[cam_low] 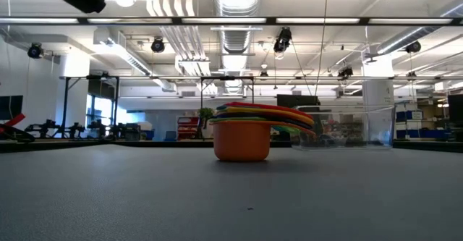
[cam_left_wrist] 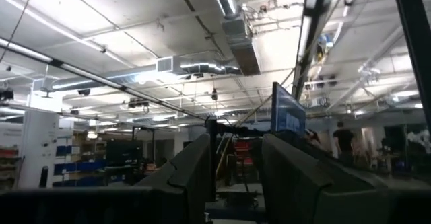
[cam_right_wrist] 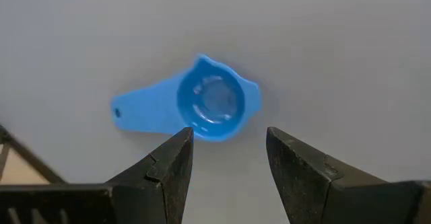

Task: Nest measuring cups in basket
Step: Stack the blue measuring cup on top of the red measuring cup

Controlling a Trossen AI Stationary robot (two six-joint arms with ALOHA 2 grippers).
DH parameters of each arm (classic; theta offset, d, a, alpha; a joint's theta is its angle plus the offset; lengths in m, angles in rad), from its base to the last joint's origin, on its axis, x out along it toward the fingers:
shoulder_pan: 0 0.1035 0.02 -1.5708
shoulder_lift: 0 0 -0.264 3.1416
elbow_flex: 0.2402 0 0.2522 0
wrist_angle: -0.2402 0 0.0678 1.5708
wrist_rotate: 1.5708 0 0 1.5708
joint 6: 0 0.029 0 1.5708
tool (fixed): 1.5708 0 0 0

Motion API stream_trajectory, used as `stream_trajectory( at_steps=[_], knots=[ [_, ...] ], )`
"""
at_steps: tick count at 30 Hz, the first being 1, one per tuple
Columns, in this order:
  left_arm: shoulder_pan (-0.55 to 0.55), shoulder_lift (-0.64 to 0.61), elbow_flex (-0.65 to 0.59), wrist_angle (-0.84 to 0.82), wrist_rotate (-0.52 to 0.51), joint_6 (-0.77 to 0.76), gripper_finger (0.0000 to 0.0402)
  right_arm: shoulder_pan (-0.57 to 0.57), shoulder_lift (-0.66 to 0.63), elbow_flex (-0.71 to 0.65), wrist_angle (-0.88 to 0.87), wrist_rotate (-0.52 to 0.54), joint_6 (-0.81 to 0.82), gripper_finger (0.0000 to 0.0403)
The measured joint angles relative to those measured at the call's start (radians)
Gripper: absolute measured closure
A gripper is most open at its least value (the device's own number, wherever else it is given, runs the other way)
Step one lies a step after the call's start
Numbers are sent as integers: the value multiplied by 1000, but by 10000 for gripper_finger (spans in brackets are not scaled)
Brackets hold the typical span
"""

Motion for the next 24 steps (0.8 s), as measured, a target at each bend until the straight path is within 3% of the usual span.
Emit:
stream_trajectory(
  at_steps=[6,15,24],
  knots=[
    [3,-3,-22,31,-2,-23,283,41,80,0,2,11,118,227],
    [4,19,10,19,0,-18,283,41,181,-1,64,22,147,233],
    [4,20,10,19,0,-18,283,27,181,-9,11,34,126,306]
  ],
)
